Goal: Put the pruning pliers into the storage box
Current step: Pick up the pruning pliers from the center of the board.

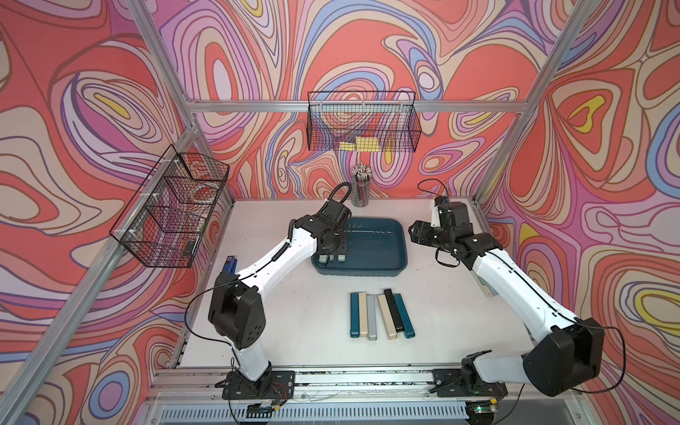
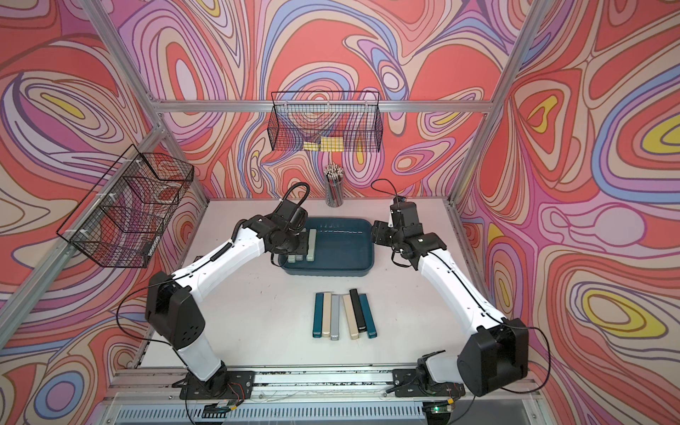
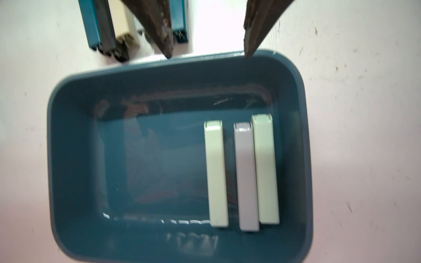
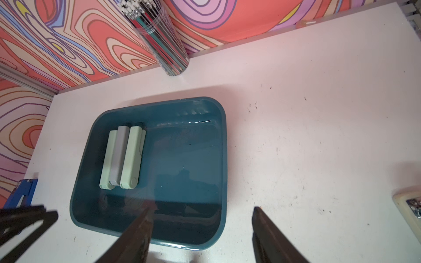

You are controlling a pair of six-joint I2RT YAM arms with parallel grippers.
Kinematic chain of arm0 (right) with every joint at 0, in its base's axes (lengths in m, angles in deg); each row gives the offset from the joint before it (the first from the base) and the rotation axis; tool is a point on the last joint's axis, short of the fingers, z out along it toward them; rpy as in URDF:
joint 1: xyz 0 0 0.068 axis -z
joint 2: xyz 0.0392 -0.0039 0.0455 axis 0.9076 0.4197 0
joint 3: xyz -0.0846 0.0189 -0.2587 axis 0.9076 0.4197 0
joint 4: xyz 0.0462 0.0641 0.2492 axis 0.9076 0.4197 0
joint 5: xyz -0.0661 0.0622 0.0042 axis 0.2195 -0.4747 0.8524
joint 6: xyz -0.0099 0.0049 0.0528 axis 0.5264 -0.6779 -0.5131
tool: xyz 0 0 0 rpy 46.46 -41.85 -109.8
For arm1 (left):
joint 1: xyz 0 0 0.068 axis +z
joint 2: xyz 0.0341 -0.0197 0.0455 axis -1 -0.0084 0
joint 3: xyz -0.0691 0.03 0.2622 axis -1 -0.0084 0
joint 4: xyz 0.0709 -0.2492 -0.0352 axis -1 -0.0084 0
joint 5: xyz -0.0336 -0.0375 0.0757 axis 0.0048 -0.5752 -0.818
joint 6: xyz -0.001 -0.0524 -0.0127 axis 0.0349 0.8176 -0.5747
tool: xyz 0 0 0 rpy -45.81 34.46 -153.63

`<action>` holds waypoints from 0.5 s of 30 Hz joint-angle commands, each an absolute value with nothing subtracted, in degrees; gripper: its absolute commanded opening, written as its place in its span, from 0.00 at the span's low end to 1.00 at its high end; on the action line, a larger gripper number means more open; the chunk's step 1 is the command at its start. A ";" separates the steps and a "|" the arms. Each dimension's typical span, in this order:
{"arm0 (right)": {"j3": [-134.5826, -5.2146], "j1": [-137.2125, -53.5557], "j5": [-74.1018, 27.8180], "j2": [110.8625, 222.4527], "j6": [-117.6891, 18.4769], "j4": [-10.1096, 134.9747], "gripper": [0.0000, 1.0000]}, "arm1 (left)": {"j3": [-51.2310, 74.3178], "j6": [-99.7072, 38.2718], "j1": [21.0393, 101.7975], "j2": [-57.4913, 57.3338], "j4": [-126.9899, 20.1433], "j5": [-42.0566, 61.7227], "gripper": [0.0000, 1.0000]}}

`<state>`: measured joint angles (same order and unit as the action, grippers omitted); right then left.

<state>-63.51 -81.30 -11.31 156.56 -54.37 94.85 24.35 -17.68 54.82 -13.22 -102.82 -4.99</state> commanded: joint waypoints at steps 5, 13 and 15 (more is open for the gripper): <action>-65.25 -81.61 -12.10 159.35 -54.15 93.02 0.69 | 7.17 -12.91 47.11 -4.01 -100.70 0.47 0.58; -65.04 -81.70 -12.81 160.92 -55.29 91.51 0.69 | -5.78 -4.58 41.29 1.12 -93.71 4.99 0.58; -64.69 -81.74 -13.09 161.04 -55.61 91.17 0.69 | -7.28 -3.05 39.63 1.00 -91.88 6.00 0.58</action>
<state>-64.24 -81.39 -12.44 160.62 -54.75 92.70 -5.90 -7.51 41.22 -0.26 -96.59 3.84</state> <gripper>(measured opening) 0.691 0.582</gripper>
